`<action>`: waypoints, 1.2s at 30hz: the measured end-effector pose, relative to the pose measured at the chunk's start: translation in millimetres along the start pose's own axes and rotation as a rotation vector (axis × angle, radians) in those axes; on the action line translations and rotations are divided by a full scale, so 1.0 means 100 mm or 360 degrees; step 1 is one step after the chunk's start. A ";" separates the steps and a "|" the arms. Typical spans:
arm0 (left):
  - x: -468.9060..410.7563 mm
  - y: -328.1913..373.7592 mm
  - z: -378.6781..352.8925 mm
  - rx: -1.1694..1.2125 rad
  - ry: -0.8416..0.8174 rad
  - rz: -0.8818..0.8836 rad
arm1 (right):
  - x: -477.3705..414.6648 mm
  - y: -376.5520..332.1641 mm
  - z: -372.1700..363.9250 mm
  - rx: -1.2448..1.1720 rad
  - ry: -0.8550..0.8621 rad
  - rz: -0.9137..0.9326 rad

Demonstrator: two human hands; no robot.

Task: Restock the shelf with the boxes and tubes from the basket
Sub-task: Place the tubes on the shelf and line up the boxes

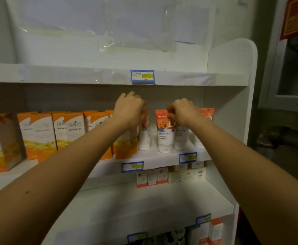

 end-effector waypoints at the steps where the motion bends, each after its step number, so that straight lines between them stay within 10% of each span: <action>1: 0.03 -0.04 0.04 0.0004 0.0025 -0.0009 | 0.01 -0.01 -0.04 0.0037 -0.0031 0.0022; 25: 1.40 -2.47 0.84 -0.0293 -0.0131 0.0788 | 0.21 -1.88 0.08 -0.0221 0.0280 0.0852; 36: 1.28 -2.96 0.82 -0.0341 -0.0202 0.0629 | -0.11 -2.80 0.03 -0.0198 0.0242 0.0993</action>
Point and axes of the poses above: each hand's wrist, its own x-axis away from the middle knuckle, its own z-axis out of the back of the hand, y = z × x, the point moved 10 cm from there along -x, towards the middle knuckle, and after that the axes turned 12 degrees about z, right-handed, at the moved point
